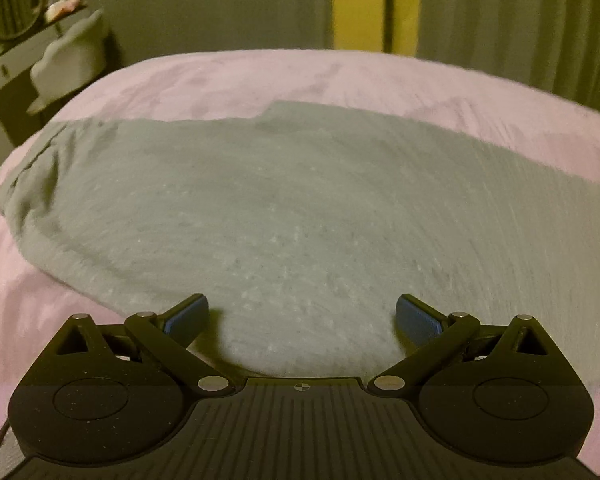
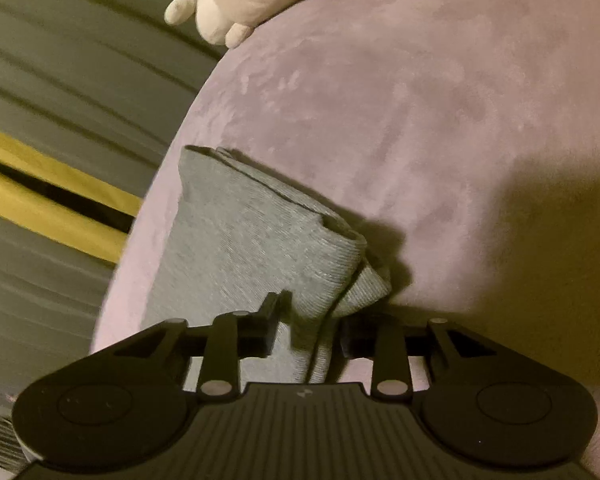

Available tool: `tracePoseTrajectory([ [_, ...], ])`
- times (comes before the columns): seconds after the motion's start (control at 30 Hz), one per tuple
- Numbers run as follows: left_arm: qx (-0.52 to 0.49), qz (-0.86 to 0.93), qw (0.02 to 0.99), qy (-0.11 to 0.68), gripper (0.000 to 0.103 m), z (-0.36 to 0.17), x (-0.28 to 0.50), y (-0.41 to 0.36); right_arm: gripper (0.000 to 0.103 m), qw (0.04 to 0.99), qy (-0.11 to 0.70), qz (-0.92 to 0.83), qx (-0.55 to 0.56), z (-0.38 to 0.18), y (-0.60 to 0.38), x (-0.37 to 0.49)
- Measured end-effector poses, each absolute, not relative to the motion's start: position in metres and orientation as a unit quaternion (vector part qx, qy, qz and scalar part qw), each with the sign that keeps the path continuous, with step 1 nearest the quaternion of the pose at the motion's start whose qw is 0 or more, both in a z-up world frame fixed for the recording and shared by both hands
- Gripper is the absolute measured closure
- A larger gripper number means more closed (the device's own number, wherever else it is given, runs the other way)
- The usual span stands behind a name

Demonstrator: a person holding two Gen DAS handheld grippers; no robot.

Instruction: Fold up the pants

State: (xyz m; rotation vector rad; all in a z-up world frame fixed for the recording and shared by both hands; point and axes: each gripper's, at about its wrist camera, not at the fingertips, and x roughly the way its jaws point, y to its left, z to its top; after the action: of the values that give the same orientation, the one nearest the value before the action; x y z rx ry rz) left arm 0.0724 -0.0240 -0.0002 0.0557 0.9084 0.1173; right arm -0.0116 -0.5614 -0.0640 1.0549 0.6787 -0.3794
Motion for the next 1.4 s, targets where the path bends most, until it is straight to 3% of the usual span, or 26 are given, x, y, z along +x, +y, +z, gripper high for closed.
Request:
tracePoseTrajectory([
  [0.23, 0.069, 0.036, 0.9, 0.428, 0.0, 0.002, 0.066, -0.038, 0.093, 0.829, 0.321, -0.199, 0.412, -0.03, -0.542, 0.0],
  [0.4, 0.056, 0.036, 0.904, 0.423, 0.001, 0.008, 0.063, -0.033, 0.094, 0.903, 0.326, -0.179, 0.214, 0.037, -0.479, 0.032],
  [0.53, 0.037, 0.045, 0.913, 0.403, 0.001, 0.021, 0.056, -0.019, 0.093, 0.943, 0.318, -0.086, 0.033, 0.079, -0.374, 0.063],
  [0.67, 0.01, 0.075, 0.92, 0.385, 0.0, 0.035, 0.05, 0.007, 0.093, 0.93, 0.327, 0.076, -0.148, 0.065, -0.238, 0.074],
  [0.83, -0.055, 0.111, 0.908, 0.4, 0.0, 0.035, 0.049, 0.053, 0.091, 0.887, 0.357, 0.192, -0.223, 0.002, -0.141, 0.076],
  [0.9, -0.094, 0.104, 0.903, 0.406, 0.001, 0.033, 0.049, 0.066, 0.085, 0.877, 0.387, 0.185, -0.217, -0.013, -0.132, 0.083],
  [0.97, -0.123, 0.089, 0.9, 0.41, 0.001, 0.03, 0.05, 0.071, 0.064, 0.876, 0.394, 0.194, -0.2, -0.01, -0.136, 0.08],
  [1.1, -0.089, 0.041, 0.908, 0.406, 0.001, 0.03, 0.054, 0.046, 0.035, 0.887, 0.395, 0.217, -0.095, 0.022, -0.179, 0.073],
  [1.4, 0.054, -0.103, 0.902, 0.416, 0.0, 0.01, 0.059, -0.058, 0.03, 0.87, 0.419, 0.088, 0.246, 0.039, -0.309, 0.124],
])
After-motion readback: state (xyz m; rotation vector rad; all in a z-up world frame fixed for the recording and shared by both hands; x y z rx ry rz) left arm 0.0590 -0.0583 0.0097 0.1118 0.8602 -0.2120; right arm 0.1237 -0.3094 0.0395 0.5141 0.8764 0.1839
